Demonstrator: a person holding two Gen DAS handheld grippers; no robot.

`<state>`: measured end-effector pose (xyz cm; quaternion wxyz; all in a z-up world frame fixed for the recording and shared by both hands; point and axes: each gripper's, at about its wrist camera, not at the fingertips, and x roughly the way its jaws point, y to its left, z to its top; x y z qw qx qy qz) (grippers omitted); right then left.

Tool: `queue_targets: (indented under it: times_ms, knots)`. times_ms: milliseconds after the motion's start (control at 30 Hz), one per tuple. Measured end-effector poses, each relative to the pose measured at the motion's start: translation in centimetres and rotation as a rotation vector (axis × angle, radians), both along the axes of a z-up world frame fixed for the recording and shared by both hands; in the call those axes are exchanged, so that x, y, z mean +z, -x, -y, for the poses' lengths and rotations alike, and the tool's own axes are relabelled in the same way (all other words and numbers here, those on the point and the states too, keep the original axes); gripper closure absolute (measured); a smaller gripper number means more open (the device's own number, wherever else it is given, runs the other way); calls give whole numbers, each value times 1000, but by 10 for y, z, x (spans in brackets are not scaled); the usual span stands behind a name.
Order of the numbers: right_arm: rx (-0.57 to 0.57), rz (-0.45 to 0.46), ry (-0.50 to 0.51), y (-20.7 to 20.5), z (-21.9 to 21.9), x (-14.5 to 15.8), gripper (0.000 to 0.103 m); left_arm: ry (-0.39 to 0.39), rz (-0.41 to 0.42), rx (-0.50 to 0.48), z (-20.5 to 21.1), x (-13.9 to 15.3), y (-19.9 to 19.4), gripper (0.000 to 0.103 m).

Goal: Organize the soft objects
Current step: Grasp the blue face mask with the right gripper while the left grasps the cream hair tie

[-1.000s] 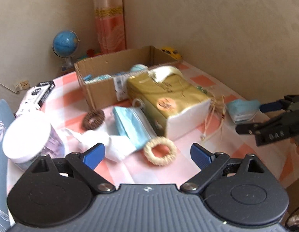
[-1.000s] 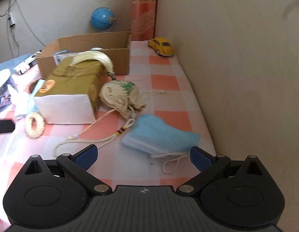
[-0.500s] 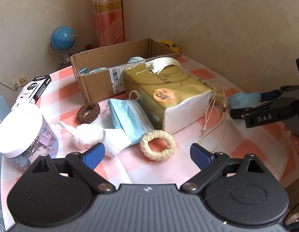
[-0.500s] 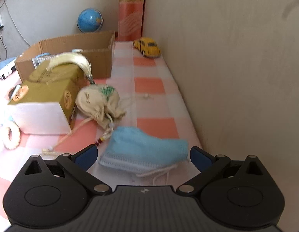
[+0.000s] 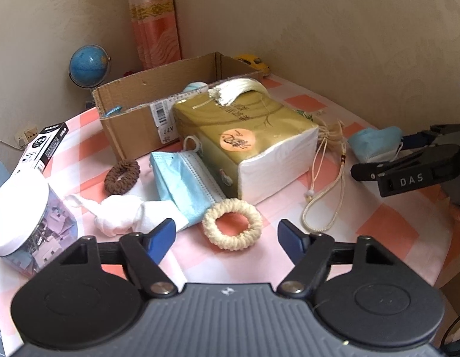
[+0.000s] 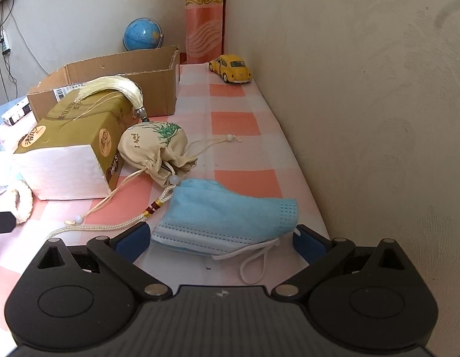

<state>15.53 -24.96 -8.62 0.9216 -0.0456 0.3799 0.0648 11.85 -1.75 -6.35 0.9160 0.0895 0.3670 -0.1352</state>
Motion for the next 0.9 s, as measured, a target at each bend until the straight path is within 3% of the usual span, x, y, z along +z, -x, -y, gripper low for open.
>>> queue_targets:
  times_ms: [233, 400, 533, 900]
  knots:
    - [2, -3, 2, 1, 1, 1, 0, -26, -5, 1, 10, -11, -6, 43]
    - [7, 30, -1, 5, 2, -2, 0, -31, 5, 10, 14, -12, -8, 46]
    - [8, 36, -3, 4, 2, -2, 0, -17, 2, 7, 15, -12, -10, 58]
    - [20, 31, 0, -2, -1, -2, 0, -21, -27, 3, 11, -10, 2, 59]
